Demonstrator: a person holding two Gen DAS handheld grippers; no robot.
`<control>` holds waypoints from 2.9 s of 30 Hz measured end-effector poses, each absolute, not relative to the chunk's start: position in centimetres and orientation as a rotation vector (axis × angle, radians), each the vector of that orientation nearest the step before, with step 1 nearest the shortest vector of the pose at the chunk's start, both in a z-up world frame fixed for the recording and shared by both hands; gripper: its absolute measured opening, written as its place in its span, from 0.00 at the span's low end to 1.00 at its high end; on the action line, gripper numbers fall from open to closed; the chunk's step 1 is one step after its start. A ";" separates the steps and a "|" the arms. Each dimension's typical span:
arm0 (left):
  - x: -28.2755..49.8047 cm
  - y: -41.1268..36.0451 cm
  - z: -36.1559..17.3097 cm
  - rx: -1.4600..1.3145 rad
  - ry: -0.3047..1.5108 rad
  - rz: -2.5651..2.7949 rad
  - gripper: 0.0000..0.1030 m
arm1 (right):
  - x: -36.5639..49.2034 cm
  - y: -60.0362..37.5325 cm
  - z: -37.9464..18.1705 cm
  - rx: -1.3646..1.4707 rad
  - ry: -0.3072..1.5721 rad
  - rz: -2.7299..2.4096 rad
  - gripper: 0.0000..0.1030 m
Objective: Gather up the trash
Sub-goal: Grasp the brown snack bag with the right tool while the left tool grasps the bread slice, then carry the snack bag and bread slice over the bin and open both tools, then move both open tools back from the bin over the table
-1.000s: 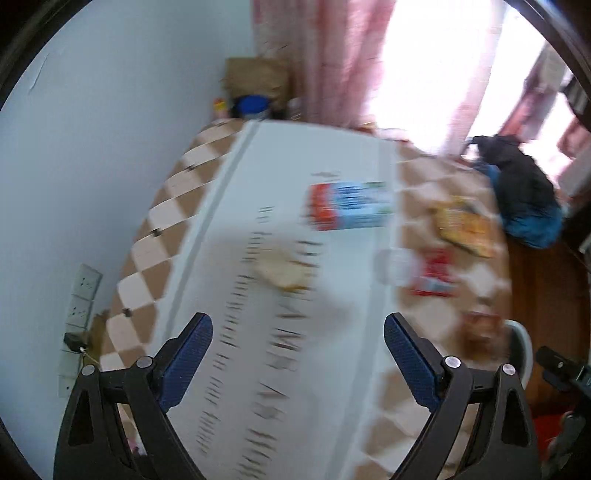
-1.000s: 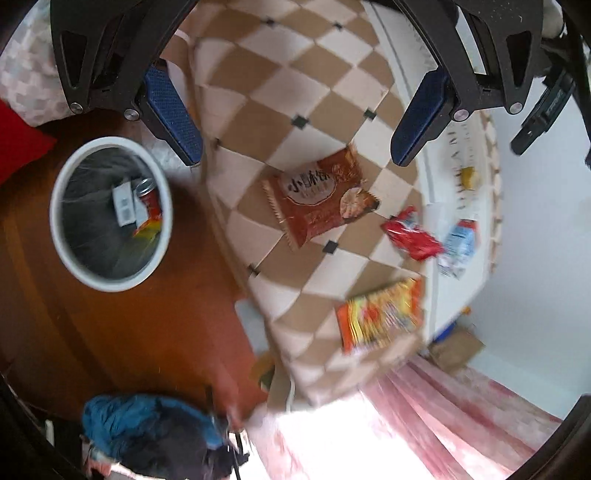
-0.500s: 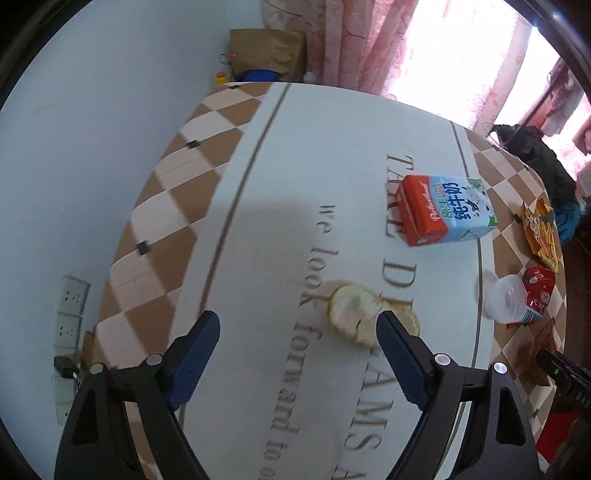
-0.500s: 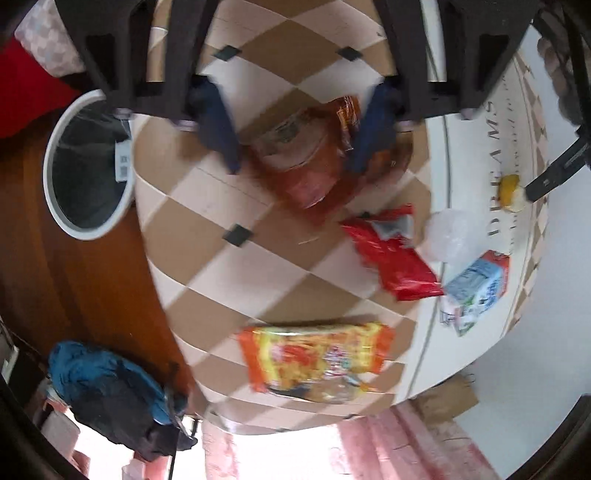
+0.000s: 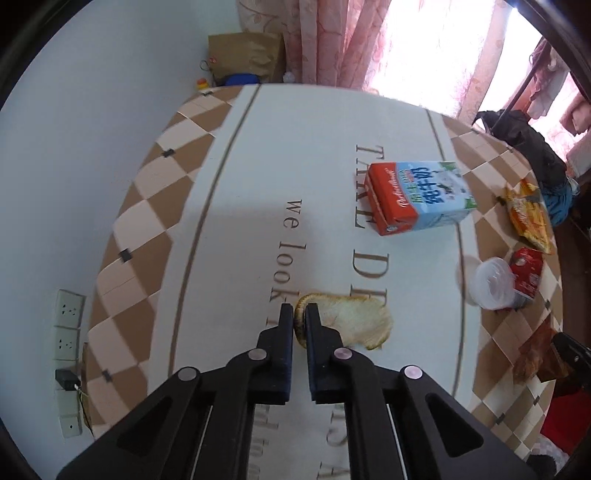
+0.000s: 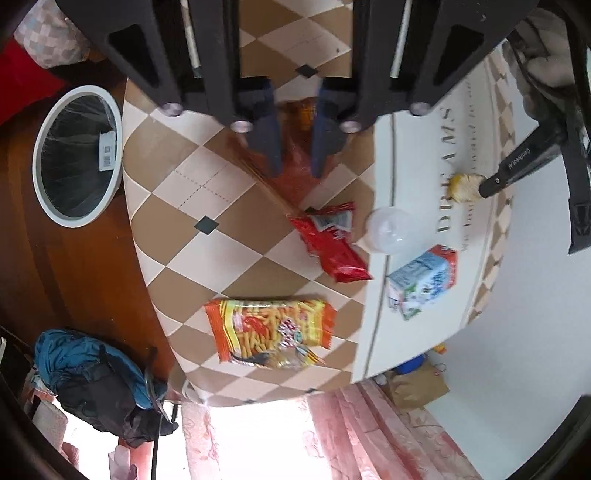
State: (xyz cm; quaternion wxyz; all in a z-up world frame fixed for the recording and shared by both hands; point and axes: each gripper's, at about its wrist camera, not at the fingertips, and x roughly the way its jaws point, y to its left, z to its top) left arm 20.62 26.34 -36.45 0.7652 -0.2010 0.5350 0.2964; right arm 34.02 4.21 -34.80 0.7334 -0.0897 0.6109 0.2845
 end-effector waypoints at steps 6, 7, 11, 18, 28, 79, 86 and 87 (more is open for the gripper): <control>18.4 24.4 -32.9 -0.412 1.094 0.672 0.04 | 32.9 2.8 -31.8 -0.151 1.320 0.660 0.11; 18.0 23.9 -32.2 -0.408 1.080 0.677 0.04 | 32.7 2.5 -31.2 -0.144 1.315 0.664 0.11; 16.5 22.5 -29.0 -0.433 1.022 0.674 0.04 | 32.1 1.1 -28.8 -0.107 1.289 0.685 0.11; 15.4 19.3 -23.8 -0.419 0.937 0.645 0.04 | 31.8 -2.1 -24.0 -0.050 1.224 0.712 0.11; 21.1 9.7 -17.7 -0.335 0.858 0.472 0.04 | 35.2 -11.9 -18.2 0.019 1.124 0.627 0.11; 44.5 -13.8 -40.5 -0.131 1.387 0.128 0.95 | 46.3 -37.0 -43.2 -0.072 1.503 0.129 1.00; 42.8 -13.5 -36.8 -0.131 1.329 0.131 0.95 | 45.2 -36.4 -38.9 -0.071 1.442 0.132 1.00; 42.5 -13.4 -36.3 -0.133 1.320 0.130 0.95 | 45.0 -36.4 -38.0 -0.069 1.431 0.137 1.00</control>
